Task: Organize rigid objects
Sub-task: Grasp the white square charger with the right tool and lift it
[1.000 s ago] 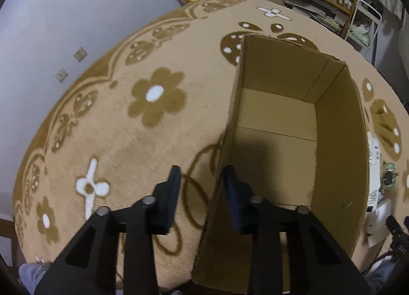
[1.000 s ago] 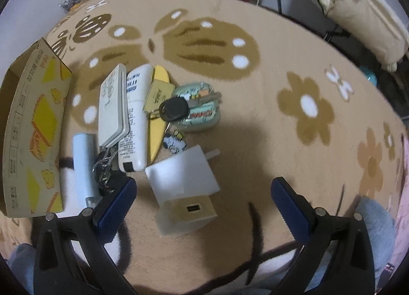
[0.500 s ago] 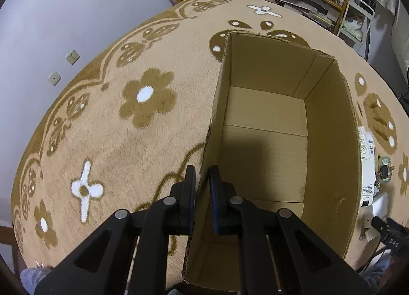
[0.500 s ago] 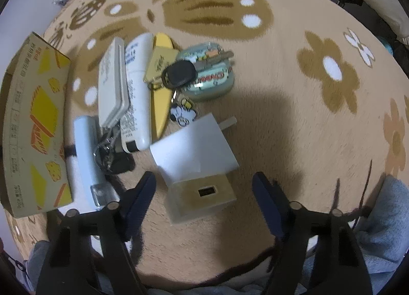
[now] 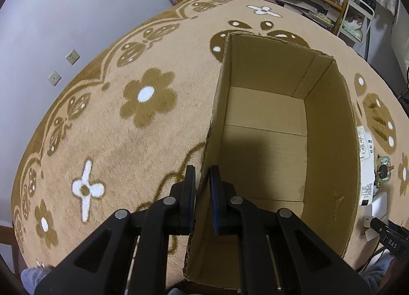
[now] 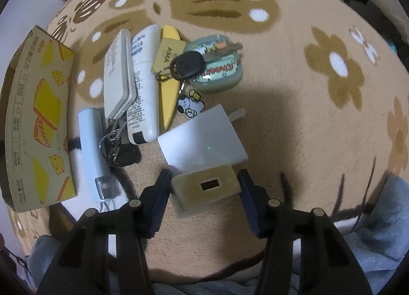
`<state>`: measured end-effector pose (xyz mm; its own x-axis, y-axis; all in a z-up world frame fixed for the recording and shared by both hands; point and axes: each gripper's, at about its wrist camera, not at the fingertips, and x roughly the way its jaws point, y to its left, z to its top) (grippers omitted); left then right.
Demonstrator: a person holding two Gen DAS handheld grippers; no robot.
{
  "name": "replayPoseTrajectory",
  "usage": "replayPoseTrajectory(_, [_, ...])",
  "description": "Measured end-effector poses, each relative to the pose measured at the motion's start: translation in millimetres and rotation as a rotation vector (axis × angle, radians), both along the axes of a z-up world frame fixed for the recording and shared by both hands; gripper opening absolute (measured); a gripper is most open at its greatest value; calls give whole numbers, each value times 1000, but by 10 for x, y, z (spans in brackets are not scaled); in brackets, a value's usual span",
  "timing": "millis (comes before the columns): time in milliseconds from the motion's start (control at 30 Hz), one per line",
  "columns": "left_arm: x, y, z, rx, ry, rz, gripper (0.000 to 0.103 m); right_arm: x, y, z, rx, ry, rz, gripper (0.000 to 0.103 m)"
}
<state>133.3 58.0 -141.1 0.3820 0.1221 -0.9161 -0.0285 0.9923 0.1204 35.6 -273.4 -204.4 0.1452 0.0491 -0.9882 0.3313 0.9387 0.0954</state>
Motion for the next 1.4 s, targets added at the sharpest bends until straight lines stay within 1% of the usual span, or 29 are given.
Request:
replayPoseTrajectory(67, [-6,5,11,-4,0,4,10,10,48,85,-38,-28,27,55])
replayPoseTrajectory(133, [-5,4,19,0,-1,2,10,-16,144,194,-54,-60,48,55])
replayPoseTrajectory(400, [-8,24,15,-9,-4,19,10,17,259,452,-64,-178,92,55])
replayPoseTrajectory(567, [-19,38,12,-16,-3,27,10,79,262,576,-78,-226,127,55])
replayPoseTrajectory(667, [-18,40,9,-11,-4,25,10,164,333,695,-87,-277,154,55])
replayPoseTrajectory(733, [-18,39,0,-9,-2,27,10,225,388,828,-88,-313,176,55])
replayPoseTrajectory(967, [-16,31,-16,-6,1,28,10,510,584,1333,-67,-453,238,55])
replayPoseTrajectory(1033, [-20,21,-22,-1,-1,26,10,593,658,1423,-52,-483,255,55])
replayPoseTrajectory(1267, [-50,-1,-21,8,-3,18,10,778,982,1561,12,-579,315,55])
replayPoseTrajectory(1400, [-63,-28,-17,23,-4,7,10,819,1154,1529,77,-645,316,55])
